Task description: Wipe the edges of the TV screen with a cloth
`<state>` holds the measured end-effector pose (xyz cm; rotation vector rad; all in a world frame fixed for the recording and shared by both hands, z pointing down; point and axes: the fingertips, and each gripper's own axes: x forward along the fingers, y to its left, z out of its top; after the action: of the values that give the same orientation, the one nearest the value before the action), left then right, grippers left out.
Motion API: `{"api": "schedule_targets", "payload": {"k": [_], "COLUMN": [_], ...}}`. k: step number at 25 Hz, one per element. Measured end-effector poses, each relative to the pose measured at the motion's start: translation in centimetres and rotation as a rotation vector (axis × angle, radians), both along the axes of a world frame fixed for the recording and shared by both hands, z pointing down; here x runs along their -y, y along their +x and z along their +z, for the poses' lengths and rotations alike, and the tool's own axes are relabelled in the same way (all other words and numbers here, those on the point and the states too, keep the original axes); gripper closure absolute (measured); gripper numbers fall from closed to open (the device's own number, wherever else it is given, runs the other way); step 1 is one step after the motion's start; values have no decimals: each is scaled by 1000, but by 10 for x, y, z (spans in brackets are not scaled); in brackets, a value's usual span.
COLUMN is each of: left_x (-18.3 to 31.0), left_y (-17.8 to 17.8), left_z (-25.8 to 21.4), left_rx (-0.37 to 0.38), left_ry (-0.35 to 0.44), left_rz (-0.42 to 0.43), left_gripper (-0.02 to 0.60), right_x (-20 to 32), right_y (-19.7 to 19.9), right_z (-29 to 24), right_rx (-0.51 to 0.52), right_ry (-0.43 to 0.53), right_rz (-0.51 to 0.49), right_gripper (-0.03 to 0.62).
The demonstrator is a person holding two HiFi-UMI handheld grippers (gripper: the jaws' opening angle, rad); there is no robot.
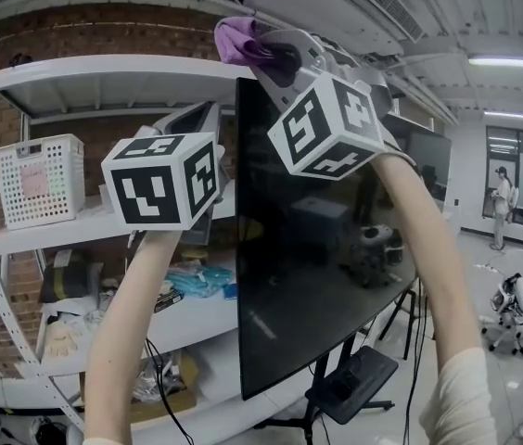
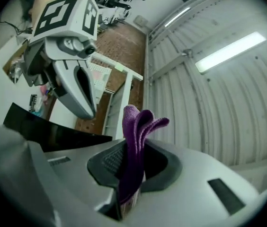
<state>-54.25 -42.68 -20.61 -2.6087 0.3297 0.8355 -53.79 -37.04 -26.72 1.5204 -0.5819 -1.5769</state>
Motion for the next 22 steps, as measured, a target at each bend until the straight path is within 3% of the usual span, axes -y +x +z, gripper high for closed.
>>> {"api": "schedule_targets", "payload": {"k": [6,17,22], "left_x": [-15,-70,-90], "left_y": [0,-5,16], "left_z": [5,17,10], "left_rx": [7,-41,-53], "left_ry": [35,134,107], "left_rz": [-19,75,6], "left_gripper": [566,566,566], "right_x": [17,22,4], "right_y": [13,36,57], "right_z": [27,36,27], "right_rx": [-2,75,90], "right_ry": [-147,-227,-272], "right_rz": [38,-7,-41], "right_gripper": [540,540,540]}}
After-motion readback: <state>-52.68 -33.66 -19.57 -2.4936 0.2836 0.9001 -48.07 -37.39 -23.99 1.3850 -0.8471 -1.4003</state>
